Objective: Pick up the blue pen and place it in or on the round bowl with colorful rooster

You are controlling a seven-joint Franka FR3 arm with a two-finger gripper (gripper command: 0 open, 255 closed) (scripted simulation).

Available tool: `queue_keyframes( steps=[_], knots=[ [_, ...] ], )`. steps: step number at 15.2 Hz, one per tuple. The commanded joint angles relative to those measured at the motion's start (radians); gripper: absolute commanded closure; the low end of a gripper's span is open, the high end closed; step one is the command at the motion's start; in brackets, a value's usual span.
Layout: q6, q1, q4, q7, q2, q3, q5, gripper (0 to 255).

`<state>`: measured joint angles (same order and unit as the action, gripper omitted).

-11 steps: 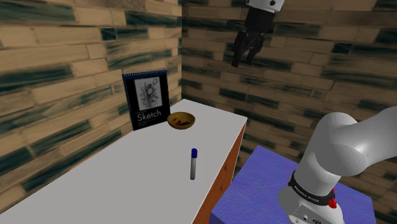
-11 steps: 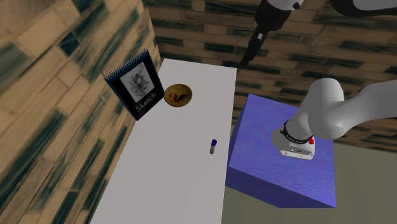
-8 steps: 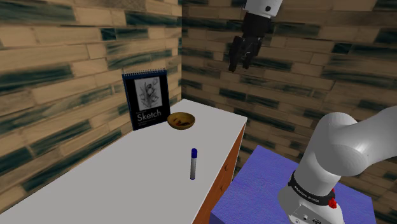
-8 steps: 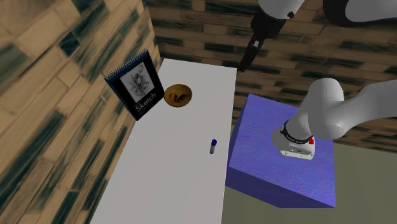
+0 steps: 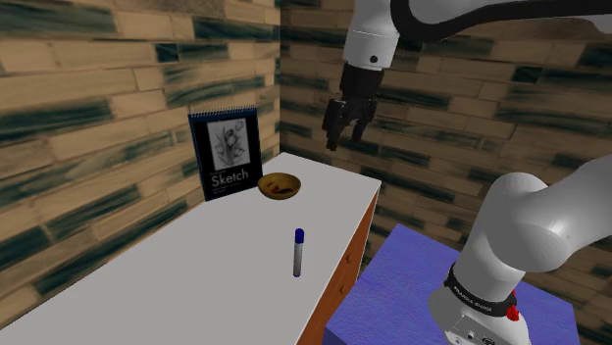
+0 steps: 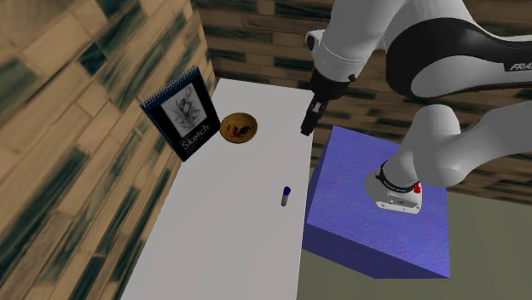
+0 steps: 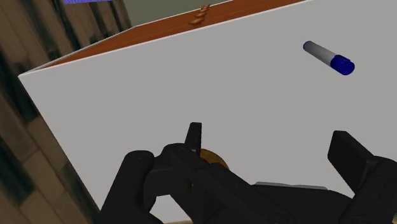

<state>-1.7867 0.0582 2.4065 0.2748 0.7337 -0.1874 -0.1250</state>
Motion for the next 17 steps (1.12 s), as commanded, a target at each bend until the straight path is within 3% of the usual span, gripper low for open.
queue_keyframes(
  steps=[1,14,17],
  knots=[
    [-0.037,0.010,0.020,0.036,-0.033,-0.036,-0.019,0],
    [-0.291,0.053,0.052,0.259,-0.363,-0.263,-0.092,0],
    [-0.328,0.053,0.068,0.268,-0.388,-0.274,-0.091,0]
  ],
)
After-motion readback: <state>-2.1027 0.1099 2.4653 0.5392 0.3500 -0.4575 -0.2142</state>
